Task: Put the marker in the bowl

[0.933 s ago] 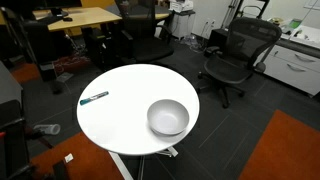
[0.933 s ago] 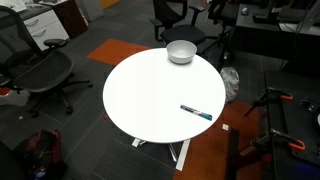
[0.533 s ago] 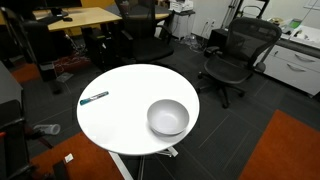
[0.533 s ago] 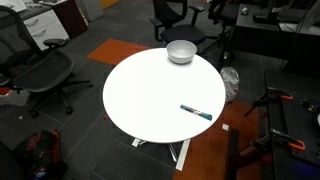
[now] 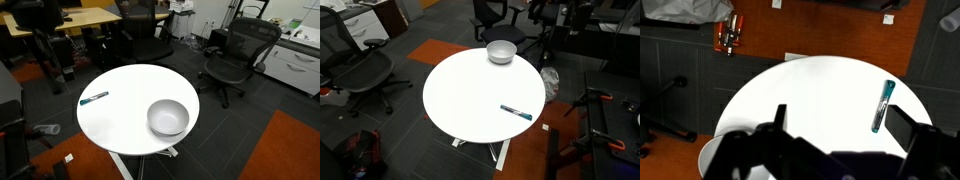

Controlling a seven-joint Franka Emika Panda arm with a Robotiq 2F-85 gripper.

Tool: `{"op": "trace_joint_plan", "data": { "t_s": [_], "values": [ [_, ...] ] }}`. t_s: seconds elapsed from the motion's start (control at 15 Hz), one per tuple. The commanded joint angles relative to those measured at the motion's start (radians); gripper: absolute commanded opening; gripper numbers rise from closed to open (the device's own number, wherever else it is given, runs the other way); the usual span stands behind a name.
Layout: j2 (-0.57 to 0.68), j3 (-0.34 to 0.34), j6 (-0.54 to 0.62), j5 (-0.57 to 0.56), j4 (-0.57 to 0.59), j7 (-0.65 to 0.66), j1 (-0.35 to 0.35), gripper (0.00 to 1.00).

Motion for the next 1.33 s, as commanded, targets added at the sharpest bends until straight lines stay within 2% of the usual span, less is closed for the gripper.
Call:
{"op": "trace_joint_plan", "data": {
  "t_s": [0.0,0.2,0.4,0.8,1.0,1.27],
  "values": [
    [0.037,0.067,0.188,-0.016,-0.084,0.142,0.010,1.00],
    [0.101,0.123,0.343,-0.024,-0.125,0.252,0.016,1.00],
    [0.200,0.152,0.469,-0.021,-0.122,0.325,0.018,1.00],
    [0.373,0.158,0.551,0.055,-0.088,0.334,0.058,1.00],
    [0.447,0.166,0.607,0.040,-0.072,0.357,0.085,1.00],
    [0.540,0.150,0.670,-0.045,-0.042,0.483,0.150,1.00]
  ]
}}
